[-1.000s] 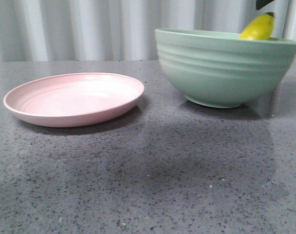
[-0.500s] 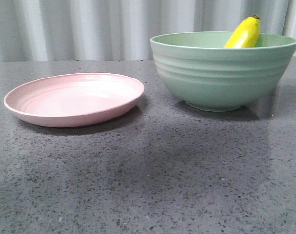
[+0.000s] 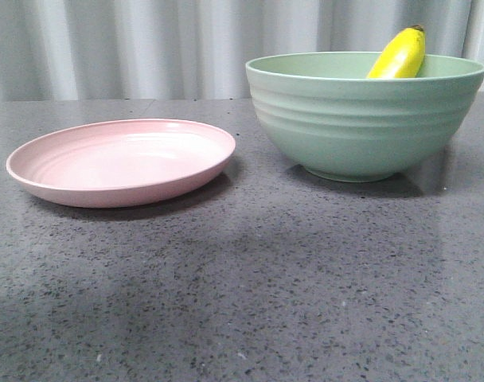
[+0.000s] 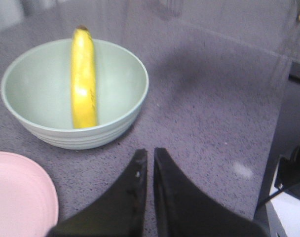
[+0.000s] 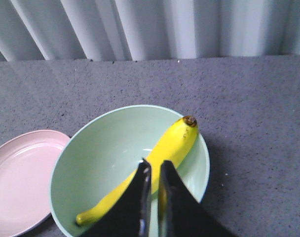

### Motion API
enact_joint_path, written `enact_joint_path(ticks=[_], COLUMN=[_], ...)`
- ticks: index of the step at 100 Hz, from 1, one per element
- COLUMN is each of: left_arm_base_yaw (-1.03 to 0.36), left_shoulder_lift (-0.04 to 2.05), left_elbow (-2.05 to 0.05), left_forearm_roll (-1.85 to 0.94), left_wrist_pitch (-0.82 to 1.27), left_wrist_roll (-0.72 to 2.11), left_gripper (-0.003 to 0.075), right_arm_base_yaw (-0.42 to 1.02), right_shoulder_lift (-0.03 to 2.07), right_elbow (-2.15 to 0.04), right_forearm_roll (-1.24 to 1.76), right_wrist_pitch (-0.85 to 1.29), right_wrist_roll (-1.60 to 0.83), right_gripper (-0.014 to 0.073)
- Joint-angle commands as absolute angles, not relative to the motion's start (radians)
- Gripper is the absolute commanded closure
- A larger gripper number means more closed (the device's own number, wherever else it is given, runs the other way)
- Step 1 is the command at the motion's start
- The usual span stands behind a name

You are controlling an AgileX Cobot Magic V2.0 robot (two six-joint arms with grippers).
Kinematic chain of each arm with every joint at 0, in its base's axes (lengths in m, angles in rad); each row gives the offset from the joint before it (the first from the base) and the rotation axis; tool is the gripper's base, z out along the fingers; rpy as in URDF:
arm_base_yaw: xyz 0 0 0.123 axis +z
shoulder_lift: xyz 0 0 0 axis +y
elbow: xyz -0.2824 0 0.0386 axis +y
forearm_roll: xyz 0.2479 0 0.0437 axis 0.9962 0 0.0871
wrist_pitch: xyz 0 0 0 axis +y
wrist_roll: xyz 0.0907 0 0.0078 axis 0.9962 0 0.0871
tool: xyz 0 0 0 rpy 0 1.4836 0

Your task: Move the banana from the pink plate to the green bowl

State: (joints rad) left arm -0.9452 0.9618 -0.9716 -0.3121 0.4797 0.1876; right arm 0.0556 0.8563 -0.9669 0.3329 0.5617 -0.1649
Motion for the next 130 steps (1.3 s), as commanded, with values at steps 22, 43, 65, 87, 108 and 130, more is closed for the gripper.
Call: enact_joint_path(ticks=[22, 43, 65, 87, 108, 130], left_arm_base_yaw=[-0.944, -0.944, -0.944, -0.944, -0.944, -0.944], left_shoulder_lift=[0.677, 0.509, 0.361, 0.314, 0.314, 0.314], left_elbow=[-0.712, -0.564, -0.429, -0.394, -0.394, -0.394], left_forearm_roll=[-0.336, -0.336, -0.334, -0.334, -0.334, -0.334], left_wrist_pitch=[0.188, 0.155, 0.032, 0.018, 0.018, 0.018], left_wrist_roll=[0.179, 0.179, 0.179, 0.179, 0.179, 0.179], left_gripper=[0.0739, 0.0739, 0.0739, 0.0739, 0.0739, 0.0739], right_arm_base_yaw=[0.055, 0.055, 0.055, 0.055, 0.055, 0.055], right_shoulder_lift=[0.545, 0.345, 0.134, 0.006, -0.004, -0.004], right_elbow=[-0.667, -0.515, -0.413, -0.395, -0.395, -0.395], right_forearm_roll=[0.308, 0.280, 0.278, 0.278, 0.278, 0.278], right_wrist_pitch=[0.271, 0.223, 0.200, 0.206, 0.204, 0.204], right_wrist_roll=[-0.249, -0.261, -0.261, -0.261, -0.261, -0.261], right_gripper=[0.0669, 0.0670, 0.0670, 0.0669, 0.0669, 0.0670])
